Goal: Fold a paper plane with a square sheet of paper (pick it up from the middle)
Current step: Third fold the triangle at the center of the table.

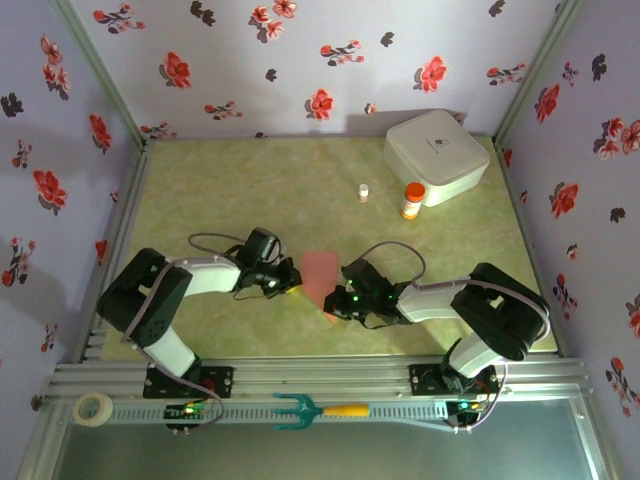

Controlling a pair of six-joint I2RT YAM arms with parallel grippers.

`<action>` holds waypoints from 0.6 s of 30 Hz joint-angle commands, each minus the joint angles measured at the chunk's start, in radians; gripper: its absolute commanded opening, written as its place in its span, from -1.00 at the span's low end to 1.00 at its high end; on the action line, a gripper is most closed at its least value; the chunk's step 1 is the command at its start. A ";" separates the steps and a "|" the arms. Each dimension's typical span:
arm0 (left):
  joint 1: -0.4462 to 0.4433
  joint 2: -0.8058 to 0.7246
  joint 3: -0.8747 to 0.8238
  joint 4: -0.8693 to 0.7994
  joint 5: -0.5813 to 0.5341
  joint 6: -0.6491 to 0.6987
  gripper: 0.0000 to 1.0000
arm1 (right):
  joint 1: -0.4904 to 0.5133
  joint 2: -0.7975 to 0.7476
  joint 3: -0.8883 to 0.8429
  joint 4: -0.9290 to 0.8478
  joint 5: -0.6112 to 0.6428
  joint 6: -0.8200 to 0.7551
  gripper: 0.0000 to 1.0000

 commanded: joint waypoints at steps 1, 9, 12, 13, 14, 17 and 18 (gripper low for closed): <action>0.030 -0.015 0.030 -0.122 -0.083 0.053 -1.00 | -0.004 0.040 -0.033 -0.165 0.004 -0.030 -1.00; 0.005 -0.135 0.057 -0.172 -0.097 0.084 -1.00 | -0.012 0.077 0.022 -0.217 -0.031 -0.099 -1.00; -0.035 -0.165 0.048 -0.129 -0.068 0.109 -1.00 | -0.016 0.079 0.031 -0.222 -0.034 -0.101 -1.00; -0.050 -0.162 0.044 -0.109 -0.050 0.117 -1.00 | -0.015 0.075 0.033 -0.227 -0.030 -0.100 -1.00; -0.061 -0.153 0.039 -0.089 -0.033 0.115 -1.00 | -0.015 0.068 0.032 -0.228 -0.025 -0.097 -1.00; -0.085 -0.112 0.015 0.004 0.018 0.099 -1.00 | -0.017 0.056 0.029 -0.227 -0.018 -0.094 -1.00; -0.089 -0.098 0.008 0.029 0.029 0.093 -1.00 | -0.016 0.056 0.029 -0.228 -0.019 -0.095 -1.00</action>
